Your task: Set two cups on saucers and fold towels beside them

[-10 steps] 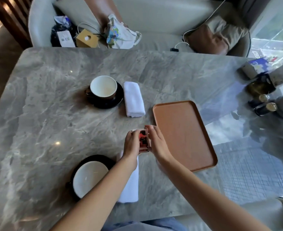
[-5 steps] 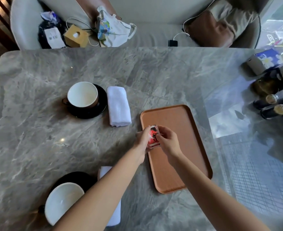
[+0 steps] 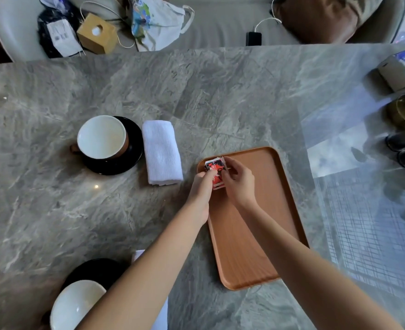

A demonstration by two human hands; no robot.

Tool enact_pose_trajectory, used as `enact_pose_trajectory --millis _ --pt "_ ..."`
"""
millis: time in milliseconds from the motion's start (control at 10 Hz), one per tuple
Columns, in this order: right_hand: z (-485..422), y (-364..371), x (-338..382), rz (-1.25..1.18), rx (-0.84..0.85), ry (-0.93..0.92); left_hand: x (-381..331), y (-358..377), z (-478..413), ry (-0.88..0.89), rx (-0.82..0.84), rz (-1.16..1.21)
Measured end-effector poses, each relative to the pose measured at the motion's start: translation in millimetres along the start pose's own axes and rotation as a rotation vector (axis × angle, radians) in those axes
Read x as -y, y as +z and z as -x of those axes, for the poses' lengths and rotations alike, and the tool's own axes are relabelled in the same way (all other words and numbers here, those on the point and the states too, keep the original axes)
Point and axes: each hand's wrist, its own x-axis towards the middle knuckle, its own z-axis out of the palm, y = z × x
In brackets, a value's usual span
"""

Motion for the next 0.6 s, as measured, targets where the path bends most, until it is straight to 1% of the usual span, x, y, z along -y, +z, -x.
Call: enact_pose_trajectory --millis 100,300,400,500,600 --pt "4.5 6.3 -5.7 0.021 -0.048 -0.033 0.4 -0.3 6.0 0.012 -0.015 -0.049" --pt "12.9 13.9 -4.2 0.060 -0.116 -0.081 2.7 -5.0 15.9 0.098 0.028 -0.197" --pt "16.8 13.4 0.1 0.120 -0.109 -0.109 1.1 -8.5 26.5 0.187 0.045 -0.256" --pt "26.2 15.0 2.3 0.127 -0.101 -0.136 2.7 -13.8 32.7 0.287 0.083 -0.257" --pt "36.0 17.7 7.0 0.210 -0.056 -0.112 1.3 -22.2 42.7 0.290 0.094 -0.274"
